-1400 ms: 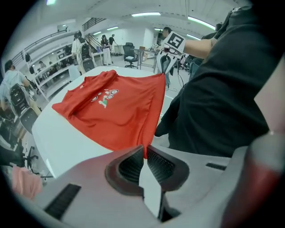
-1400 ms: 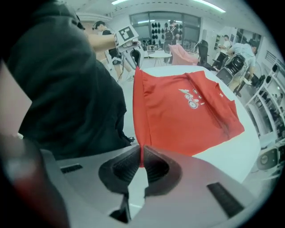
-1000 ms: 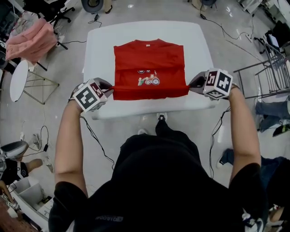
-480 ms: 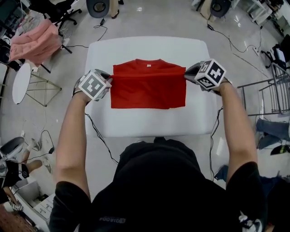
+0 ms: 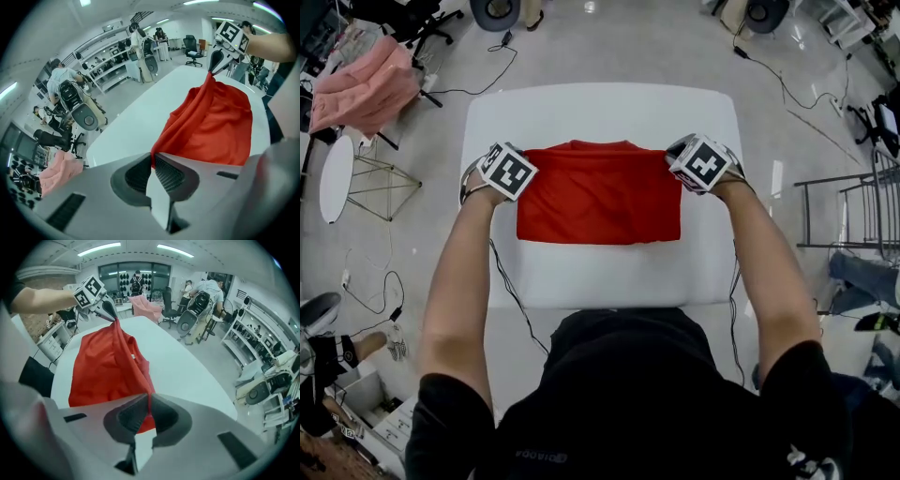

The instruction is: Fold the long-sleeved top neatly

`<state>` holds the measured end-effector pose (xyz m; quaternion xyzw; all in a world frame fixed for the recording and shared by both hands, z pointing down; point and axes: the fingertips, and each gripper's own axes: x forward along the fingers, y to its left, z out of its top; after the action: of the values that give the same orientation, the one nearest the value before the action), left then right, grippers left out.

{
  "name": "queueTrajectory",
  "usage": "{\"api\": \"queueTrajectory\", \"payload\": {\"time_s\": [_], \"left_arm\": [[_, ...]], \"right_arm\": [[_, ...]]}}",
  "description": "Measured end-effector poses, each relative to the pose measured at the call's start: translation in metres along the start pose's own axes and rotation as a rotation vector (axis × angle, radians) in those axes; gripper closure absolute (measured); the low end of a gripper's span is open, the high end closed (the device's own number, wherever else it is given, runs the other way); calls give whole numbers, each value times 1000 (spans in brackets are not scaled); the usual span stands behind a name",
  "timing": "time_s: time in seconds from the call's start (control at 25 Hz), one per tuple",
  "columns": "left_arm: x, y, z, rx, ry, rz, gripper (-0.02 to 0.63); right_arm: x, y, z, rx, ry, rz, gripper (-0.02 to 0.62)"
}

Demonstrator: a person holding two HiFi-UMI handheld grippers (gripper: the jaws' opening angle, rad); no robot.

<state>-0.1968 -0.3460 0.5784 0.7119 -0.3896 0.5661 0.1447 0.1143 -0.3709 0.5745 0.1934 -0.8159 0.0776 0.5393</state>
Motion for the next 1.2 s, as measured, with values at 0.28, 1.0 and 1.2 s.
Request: {"api": "queueTrajectory", "payload": {"time_s": [0.28, 1.0, 1.2], "left_arm": [[42, 3, -6, -68, 52, 16, 578], [-9, 21, 2, -148, -132, 119, 506], [-51, 3, 5, -176, -260, 109, 506]], "right_arm": [[36, -17, -4, 31, 10, -69, 568], [-6, -10, -8, 68, -84, -211, 471], [-41, 20, -4, 87, -148, -243, 478]]}}
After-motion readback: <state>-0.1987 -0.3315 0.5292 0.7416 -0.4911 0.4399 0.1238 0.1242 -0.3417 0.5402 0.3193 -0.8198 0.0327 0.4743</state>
